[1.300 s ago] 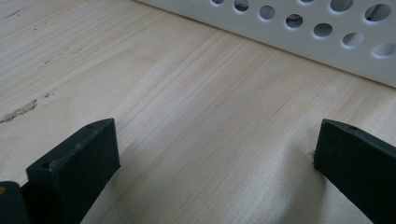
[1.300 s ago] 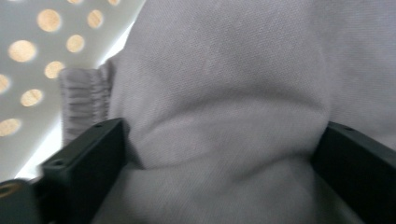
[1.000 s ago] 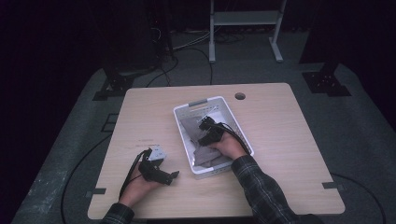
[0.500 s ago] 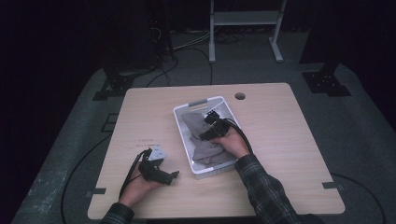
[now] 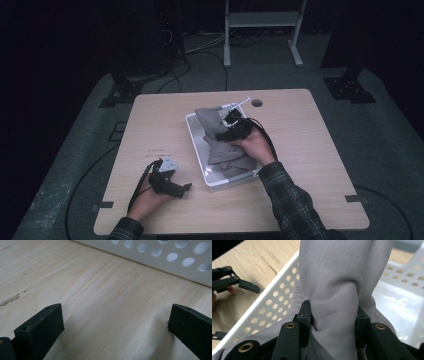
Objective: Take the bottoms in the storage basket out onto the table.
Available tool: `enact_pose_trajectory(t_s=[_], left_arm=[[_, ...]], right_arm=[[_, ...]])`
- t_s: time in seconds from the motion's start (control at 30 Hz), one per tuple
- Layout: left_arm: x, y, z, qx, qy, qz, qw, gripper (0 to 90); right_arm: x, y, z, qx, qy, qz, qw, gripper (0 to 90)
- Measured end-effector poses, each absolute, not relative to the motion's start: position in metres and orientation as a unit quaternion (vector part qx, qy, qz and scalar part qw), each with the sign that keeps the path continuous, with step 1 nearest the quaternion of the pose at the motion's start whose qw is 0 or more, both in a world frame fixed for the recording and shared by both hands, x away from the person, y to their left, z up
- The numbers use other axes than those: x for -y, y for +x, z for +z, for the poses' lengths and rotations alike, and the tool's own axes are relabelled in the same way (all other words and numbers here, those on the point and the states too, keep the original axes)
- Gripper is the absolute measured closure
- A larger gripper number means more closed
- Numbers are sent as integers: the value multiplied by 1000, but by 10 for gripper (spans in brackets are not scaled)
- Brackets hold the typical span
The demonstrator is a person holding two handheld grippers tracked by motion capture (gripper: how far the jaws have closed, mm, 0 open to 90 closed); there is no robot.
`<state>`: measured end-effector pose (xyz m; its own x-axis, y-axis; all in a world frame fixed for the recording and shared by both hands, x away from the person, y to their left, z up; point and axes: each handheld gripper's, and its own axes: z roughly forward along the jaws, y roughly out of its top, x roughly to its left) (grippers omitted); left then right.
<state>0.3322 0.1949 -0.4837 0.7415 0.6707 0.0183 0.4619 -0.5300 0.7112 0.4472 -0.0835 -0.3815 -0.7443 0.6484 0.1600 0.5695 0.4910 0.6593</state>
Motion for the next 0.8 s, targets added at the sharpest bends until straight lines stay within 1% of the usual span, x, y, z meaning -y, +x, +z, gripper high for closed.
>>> enact_pose_trajectory(t_s=[0.2, 0.3, 0.33, 0.53, 0.7, 0.8], left_arm=[[-195, 332, -484, -330, 860, 148, 360, 0], [-194, 332, -484, -330, 860, 147, 360, 0], [-194, 332, -484, -330, 860, 147, 360, 0], [-194, 332, -484, -330, 860, 147, 360, 0], [-194, 332, -484, -330, 860, 147, 360, 0], [-194, 332, -484, -330, 861, 146, 359, 0]], right_arm=[[94, 442, -359, -853, 350, 381, 65, 604], [98, 441, -353, -850, 349, 388, 68, 605], [103, 440, -345, -847, 350, 393, 73, 604], [119, 437, -327, -839, 355, 403, 86, 604], [132, 435, -318, -838, 357, 401, 99, 604], [148, 433, -313, -835, 365, 398, 110, 604]])
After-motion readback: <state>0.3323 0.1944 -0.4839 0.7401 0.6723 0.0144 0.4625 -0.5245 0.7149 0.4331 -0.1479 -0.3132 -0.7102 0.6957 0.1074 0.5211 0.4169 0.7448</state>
